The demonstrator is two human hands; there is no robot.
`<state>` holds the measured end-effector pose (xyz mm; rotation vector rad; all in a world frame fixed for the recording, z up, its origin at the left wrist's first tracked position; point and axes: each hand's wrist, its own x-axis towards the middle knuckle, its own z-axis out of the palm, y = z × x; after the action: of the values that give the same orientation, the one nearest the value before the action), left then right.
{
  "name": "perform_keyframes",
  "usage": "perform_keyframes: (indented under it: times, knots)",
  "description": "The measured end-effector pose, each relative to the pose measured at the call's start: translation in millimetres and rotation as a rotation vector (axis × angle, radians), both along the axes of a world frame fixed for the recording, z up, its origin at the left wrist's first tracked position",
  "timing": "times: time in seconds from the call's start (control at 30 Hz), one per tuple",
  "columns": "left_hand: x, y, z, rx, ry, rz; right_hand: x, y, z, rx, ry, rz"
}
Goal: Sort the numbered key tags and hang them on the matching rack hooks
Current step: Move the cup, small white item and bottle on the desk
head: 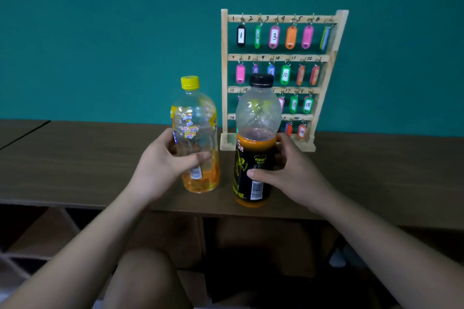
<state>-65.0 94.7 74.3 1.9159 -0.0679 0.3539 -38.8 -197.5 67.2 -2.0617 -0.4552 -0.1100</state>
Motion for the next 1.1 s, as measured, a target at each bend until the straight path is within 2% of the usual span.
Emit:
perform_keyframes:
  times: [0.33, 0.5, 0.6, 0.93, 1.1]
  knots:
    - [-101, -65, -38, 0.112, -0.014, -0.08, -103, -51, -36, -0.044, 0.033, 0.011]
    - [-141, -87, -77, 0.19, -0.048, -0.116, -140, -68, -86, -0.123, 0.047, -0.082]
    - [-153, -98, -107, 0.228, 0.015, -0.145, -147, -77, -123, -0.167, 0.093, -0.088]
    - [-111, -111, -194, 0.299, 0.251, -0.126, -121, -98, -188, -0.277, 0.211, -0.123]
    - [-82, -118, -216, 0.315, 0.286, -0.106, -103, -98, -213, -0.295, 0.25, -0.171]
